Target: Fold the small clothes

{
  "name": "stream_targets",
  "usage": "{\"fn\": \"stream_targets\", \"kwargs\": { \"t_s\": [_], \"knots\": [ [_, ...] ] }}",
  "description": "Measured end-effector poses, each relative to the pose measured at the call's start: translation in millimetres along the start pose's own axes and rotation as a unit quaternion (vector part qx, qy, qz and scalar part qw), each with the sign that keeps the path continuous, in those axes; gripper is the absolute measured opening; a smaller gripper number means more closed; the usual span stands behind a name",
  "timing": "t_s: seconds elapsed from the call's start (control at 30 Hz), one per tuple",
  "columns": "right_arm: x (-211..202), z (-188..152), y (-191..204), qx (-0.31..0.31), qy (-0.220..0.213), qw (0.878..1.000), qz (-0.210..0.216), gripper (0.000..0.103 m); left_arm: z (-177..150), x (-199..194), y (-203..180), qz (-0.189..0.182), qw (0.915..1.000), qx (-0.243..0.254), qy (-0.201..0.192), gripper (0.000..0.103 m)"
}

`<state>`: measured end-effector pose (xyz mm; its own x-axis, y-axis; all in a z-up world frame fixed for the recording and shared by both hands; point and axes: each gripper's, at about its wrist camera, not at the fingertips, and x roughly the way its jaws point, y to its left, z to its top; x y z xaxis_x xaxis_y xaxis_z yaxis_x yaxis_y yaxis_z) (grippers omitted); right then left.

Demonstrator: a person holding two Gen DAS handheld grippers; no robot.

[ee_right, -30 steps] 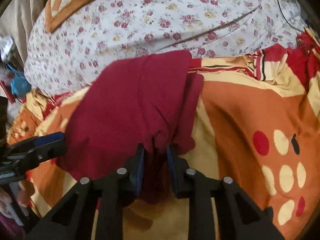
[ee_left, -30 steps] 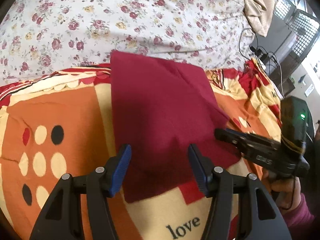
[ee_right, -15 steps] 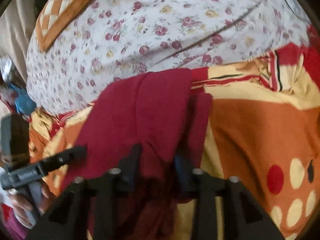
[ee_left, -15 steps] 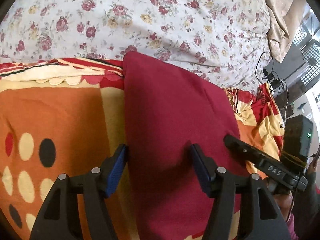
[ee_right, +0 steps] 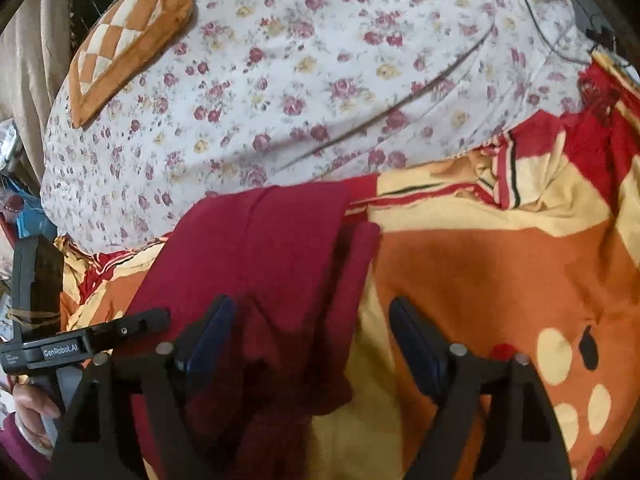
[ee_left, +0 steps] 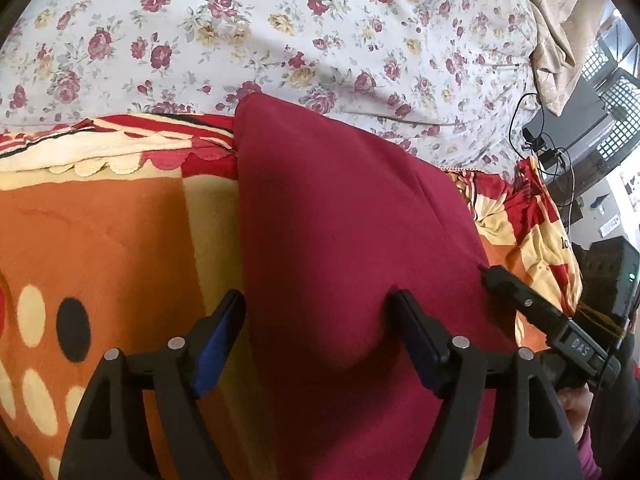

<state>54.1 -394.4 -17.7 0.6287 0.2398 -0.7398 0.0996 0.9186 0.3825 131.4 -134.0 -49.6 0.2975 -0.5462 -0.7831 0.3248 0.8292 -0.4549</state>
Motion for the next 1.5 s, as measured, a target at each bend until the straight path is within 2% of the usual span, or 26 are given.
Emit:
{"fn": "stream_targets", "kwargs": {
  "t_s": [0.13,0.4,0.57,0.63,0.7,0.77,0.83,0.9,1.0,1.17,1.37,1.43,1.5],
  "knots": [
    [18,-2,-11,0.021,0.029,0.999,0.029,0.084,2,5,2,-0.006,1.0,-0.003,0.005,0.07],
    [41,-4,-18,0.049,0.044,0.994,0.093,0.09,5,12,3,-0.017,0.9997,-0.004,0.019,0.074],
    [50,0,-17,0.041,0.046,0.992,0.109,0.09,9,20,2,-0.035,0.9986,0.002,0.039,0.076],
    [54,2,-14,0.033,0.047,0.992,0.11,0.085,10,24,4,-0.052,0.9974,-0.002,0.049,0.075],
    [55,4,-10,0.031,0.044,0.991,0.123,0.061,9,24,4,-0.056,0.9974,0.001,0.046,0.07],
    [54,4,-7,0.036,0.039,0.991,0.12,0.054,8,20,3,-0.057,0.9976,0.003,0.039,0.06],
    [48,4,0,0.028,0.031,0.993,0.11,0.047,6,11,2,-0.059,0.9979,0.001,0.028,0.042],
    [38,5,6,0.025,0.024,0.993,0.112,0.04,5,1,0,-0.064,0.9977,-0.001,0.023,0.036],
    [20,9,17,0.026,0.021,0.99,0.136,0.038,-2,-20,-7,-0.068,0.9975,0.004,0.02,0.034],
    [-17,-2,47,0.013,0.031,0.984,0.174,0.038,-29,-76,-10,-0.075,0.9971,0.008,0.012,0.034],
    [-41,-45,79,0.005,0.075,0.975,0.209,0.038,-85,-129,5,-0.046,0.9989,-0.006,0.012,0.034],
    [-42,-60,90,-0.017,0.085,0.975,0.205,0.039,-107,-131,15,-0.032,0.9992,-0.018,0.016,0.034],
    [-37,-79,102,-0.059,0.099,0.98,0.164,0.05,-124,-123,22,-0.01,0.9991,-0.028,0.031,0.036]
  ]
}}
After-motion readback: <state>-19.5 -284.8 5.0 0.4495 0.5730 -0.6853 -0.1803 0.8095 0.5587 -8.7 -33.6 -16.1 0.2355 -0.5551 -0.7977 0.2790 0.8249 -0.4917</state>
